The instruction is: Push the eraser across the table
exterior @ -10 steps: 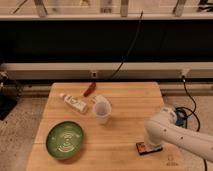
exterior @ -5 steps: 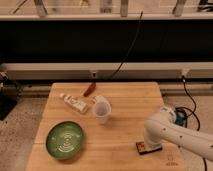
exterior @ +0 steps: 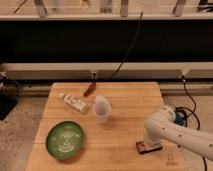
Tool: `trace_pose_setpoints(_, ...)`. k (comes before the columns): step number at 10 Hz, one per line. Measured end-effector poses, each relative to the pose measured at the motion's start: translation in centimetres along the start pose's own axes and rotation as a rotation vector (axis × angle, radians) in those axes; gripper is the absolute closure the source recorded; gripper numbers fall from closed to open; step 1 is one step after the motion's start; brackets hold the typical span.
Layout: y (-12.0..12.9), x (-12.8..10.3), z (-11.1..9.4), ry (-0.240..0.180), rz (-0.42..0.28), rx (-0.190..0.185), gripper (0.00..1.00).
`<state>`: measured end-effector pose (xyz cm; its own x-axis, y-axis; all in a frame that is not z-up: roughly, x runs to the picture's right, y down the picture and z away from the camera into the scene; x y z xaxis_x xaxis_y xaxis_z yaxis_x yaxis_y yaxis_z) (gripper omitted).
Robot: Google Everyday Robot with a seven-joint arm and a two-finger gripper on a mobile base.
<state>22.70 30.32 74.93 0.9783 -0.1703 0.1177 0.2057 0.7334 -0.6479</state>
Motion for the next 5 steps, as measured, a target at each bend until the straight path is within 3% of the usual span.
trace_pose_setpoints(5, -0.55, 0.12, 0.06, -0.001, -0.009, -0.002, 0.98)
